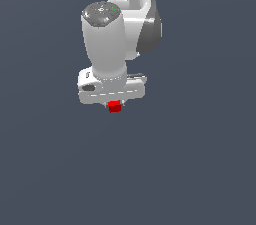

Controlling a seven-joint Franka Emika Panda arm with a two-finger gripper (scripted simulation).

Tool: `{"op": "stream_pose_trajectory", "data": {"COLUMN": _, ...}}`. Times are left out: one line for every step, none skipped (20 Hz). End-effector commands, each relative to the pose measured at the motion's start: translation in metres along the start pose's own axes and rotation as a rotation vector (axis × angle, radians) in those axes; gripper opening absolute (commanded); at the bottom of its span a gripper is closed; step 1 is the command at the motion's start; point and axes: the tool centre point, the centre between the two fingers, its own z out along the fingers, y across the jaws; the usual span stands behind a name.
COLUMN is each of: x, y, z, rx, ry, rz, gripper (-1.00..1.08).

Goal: Pick up the red cube and move it to a goal position.

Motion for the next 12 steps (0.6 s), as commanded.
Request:
{"op": "stream_pose_trajectory", "data": {"x": -0.004, "y": -0.005, "z": -0.031, "rx": 0.0, "ry": 0.0, "rz": 0.0, "gripper": -1.0}}
{"op": "stream_pose_trajectory", "data": {"x": -0.005, "y": -0.007, "z": -0.043, "rx": 0.0, "ry": 0.0, "rz": 0.0, "gripper": -1.0}}
{"op": "stream_pose_trajectory", "data": {"x": -0.007, "y": -0.009, "z": -0.054, "rx": 0.0, "ry": 0.0, "rz": 0.0, "gripper": -1.0}}
{"op": "stream_pose_trajectory", "data": {"x": -0.008, "y": -0.011, "z": -0.066, "rx": 0.0, "ry": 0.0, "rz": 0.0, "gripper": -1.0}}
{"op": "stream_pose_trajectory", "data": {"x": -0.009, "y": -0.013, "z": -0.078, "rx": 0.0, "ry": 0.0, "rz": 0.0, "gripper": -1.0}}
{"op": "stream_pose_trajectory", "data": {"x": -0.01, "y": -0.015, "z": -0.09, "rx": 0.0, "ry": 0.0, "rz": 0.0, "gripper": -1.0}}
{"op": "stream_pose_trajectory", "data": {"x": -0.011, "y": -0.017, "z": -0.101, "rx": 0.0, "ry": 0.0, "rz": 0.0, "gripper": -1.0}}
{"op": "stream_pose_trajectory", "data": {"x": -0.012, "y": -0.018, "z": -0.112, "rx": 0.0, "ry": 0.0, "rz": 0.0, "gripper": -1.0}}
{"op": "stream_pose_trajectory", "data": {"x": -0.013, "y": -0.02, "z": -0.122, "rx": 0.0, "ry": 0.0, "rz": 0.0, "gripper": -1.0}}
{"op": "stream_pose_trajectory", "data": {"x": -0.014, "y": -0.021, "z": -0.131, "rx": 0.0, "ry": 0.0, "rz": 0.0, "gripper": -1.0}}
{"op": "stream_pose_trajectory", "data": {"x": -0.014, "y": -0.023, "z": -0.14, "rx": 0.0, "ry": 0.0, "rz": 0.0, "gripper": -1.0}}
{"op": "stream_pose_trajectory", "data": {"x": -0.015, "y": -0.024, "z": -0.149, "rx": 0.0, "ry": 0.0, "rz": 0.0, "gripper": -1.0}}
